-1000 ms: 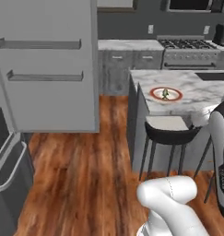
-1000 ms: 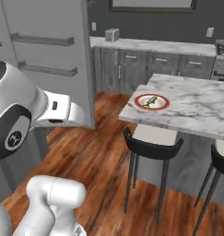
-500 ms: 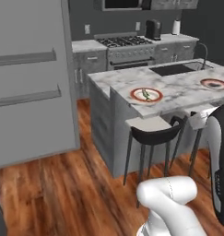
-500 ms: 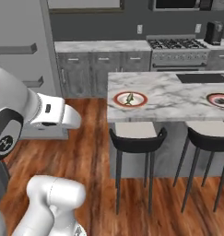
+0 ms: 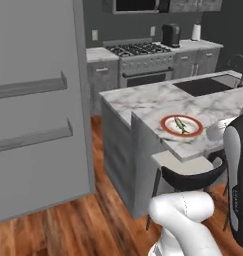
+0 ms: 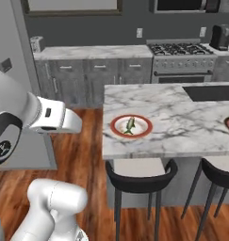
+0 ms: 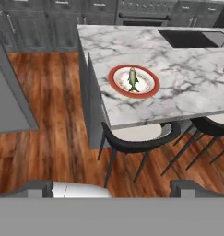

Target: Transport the fish and squash to the fridge. Place the fish on the rack containing meat and place the squash on the rack containing the vegetable, ensuring meats and vegetables are on different racks.

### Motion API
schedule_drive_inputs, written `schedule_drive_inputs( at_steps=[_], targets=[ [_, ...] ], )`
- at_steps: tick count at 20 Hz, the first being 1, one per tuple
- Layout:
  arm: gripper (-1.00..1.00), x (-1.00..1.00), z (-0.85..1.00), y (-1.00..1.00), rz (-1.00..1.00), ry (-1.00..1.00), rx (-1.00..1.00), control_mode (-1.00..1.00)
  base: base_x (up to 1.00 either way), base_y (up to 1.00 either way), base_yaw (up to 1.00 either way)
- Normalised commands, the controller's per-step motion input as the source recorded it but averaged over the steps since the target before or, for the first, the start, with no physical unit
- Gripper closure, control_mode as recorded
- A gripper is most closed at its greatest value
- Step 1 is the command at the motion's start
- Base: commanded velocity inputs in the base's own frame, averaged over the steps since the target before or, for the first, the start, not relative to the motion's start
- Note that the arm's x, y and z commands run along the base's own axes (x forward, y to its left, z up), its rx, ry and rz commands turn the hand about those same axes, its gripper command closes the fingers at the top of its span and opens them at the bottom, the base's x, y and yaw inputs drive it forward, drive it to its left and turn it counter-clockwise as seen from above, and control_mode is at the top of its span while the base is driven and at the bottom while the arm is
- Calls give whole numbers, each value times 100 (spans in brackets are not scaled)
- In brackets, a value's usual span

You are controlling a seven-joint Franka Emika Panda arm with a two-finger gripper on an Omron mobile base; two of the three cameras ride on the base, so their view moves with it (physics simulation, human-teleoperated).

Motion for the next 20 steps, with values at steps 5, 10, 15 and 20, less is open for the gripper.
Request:
schedule_drive_inputs(
  at_steps=[5, 10, 15, 20],
  targets=[
    [-100, 0, 0, 0, 0, 0, 0, 100, 98, -35, 4],
    [-100, 0, 0, 0, 0, 0, 0, 100, 51, -65, 4],
    [-100, 0, 0, 0, 0, 0, 0, 100, 2, -73, 15],
    [-100, 0, 0, 0, 0, 0, 0, 100, 28, -62, 23]
  ],
)
